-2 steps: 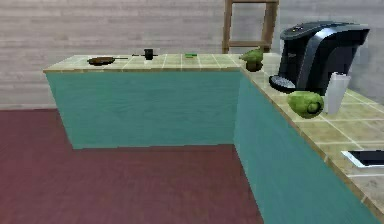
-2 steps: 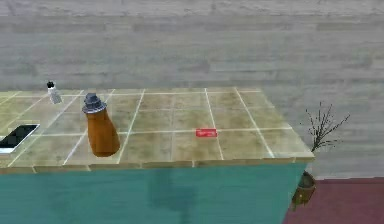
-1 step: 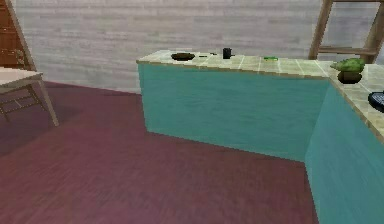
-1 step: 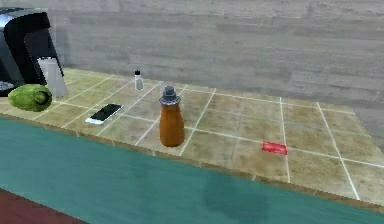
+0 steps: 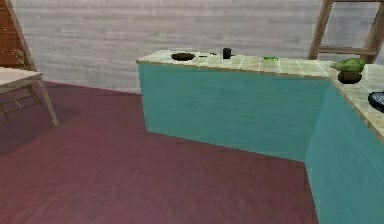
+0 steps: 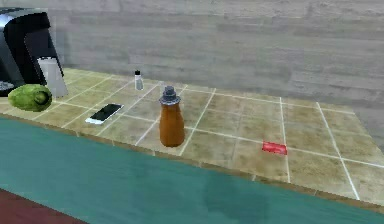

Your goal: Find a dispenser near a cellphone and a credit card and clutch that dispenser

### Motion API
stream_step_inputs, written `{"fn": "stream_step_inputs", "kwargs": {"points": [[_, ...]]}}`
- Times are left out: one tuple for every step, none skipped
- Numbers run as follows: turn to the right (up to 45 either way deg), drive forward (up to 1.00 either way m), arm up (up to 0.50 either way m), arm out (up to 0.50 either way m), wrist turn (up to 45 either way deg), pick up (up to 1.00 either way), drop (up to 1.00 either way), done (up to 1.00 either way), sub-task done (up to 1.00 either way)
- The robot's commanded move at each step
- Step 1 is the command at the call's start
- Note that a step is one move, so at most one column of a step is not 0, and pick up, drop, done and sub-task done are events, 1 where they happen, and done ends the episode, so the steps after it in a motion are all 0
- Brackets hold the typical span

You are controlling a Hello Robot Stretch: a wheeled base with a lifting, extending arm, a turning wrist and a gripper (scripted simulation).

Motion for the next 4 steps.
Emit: {"fn": "stream_step_inputs", "kwargs": {"points": [[0.0, 0.00, 0.38, 0.00, 0.0, 0.00, 0.00, 0.00, 0.00], [0.0, 0.00, 0.00, 0.28, 0.0, 0.00, 0.00, 0.00, 0.00], [0.0, 0.00, 0.00, 0.00, 45.0, 0.00, 0.00, 0.00, 0.00], [0.0, 0.00, 0.00, 0.00, 45.0, 0.00, 0.00, 0.00, 0.00]]}}
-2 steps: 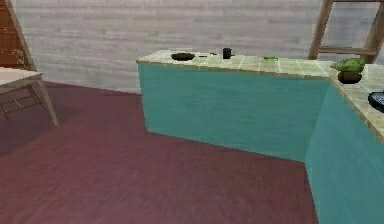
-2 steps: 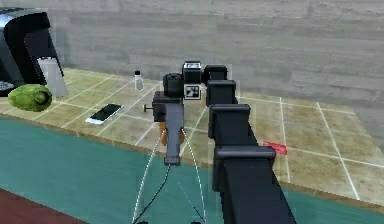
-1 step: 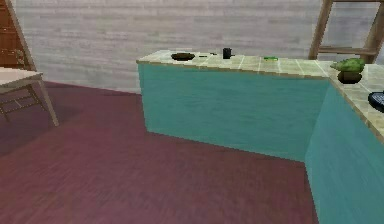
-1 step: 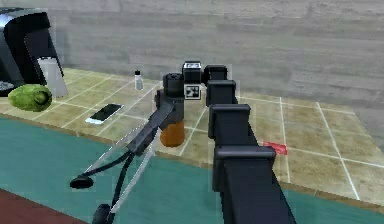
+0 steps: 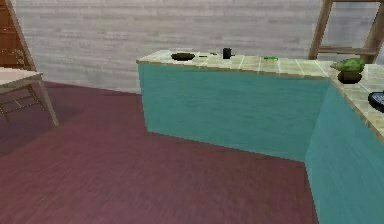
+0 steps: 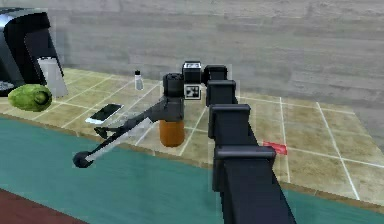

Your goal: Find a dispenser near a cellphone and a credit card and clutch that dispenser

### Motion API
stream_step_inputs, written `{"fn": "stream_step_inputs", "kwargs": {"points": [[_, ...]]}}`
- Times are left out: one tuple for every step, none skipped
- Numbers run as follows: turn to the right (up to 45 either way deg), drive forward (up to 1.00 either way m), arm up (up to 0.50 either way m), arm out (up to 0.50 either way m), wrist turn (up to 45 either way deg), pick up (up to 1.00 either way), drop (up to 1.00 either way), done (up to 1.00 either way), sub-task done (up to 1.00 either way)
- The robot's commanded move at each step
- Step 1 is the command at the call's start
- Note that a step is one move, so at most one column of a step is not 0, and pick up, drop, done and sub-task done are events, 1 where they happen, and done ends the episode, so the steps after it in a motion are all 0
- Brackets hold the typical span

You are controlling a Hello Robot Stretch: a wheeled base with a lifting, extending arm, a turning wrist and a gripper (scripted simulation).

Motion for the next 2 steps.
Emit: {"fn": "stream_step_inputs", "kwargs": {"points": [[0.0, 0.00, 0.00, 0.00, 45.0, 0.00, 0.00, 0.00, 0.00], [0.0, 0.00, 0.00, 0.00, 33.0, 0.00, 0.00, 0.00, 0.00]]}}
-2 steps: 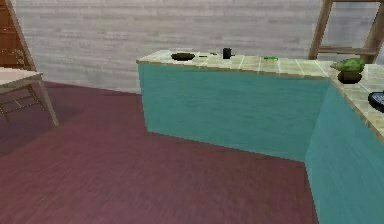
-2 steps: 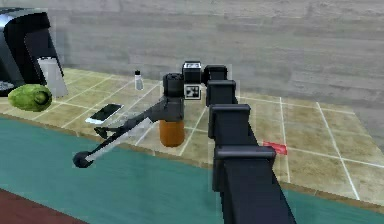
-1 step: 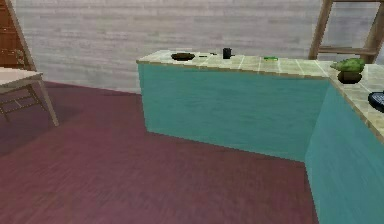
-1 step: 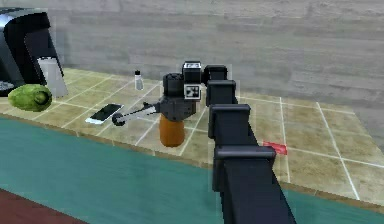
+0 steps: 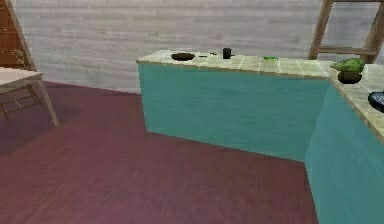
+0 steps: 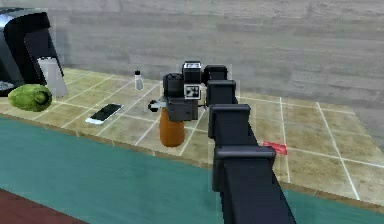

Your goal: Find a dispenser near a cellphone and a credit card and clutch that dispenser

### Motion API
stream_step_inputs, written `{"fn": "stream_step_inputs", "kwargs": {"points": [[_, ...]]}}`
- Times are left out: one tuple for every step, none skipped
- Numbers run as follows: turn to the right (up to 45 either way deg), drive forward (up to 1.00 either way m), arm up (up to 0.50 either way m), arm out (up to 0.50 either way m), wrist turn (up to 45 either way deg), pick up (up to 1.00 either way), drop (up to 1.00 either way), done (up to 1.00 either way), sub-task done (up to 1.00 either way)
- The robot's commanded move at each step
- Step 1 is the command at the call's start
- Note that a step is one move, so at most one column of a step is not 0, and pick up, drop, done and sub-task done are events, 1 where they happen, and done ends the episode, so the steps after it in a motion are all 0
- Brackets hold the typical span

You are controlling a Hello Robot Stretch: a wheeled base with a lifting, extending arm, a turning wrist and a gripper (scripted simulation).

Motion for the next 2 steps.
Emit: {"fn": "stream_step_inputs", "kwargs": {"points": [[0.0, 0.00, 0.00, 0.00, 0.0, 1.00, 0.00, 0.00, 0.00], [0.0, 0.00, 0.00, 0.00, 0.0, 0.00, 0.00, 1.00, 0.00]]}}
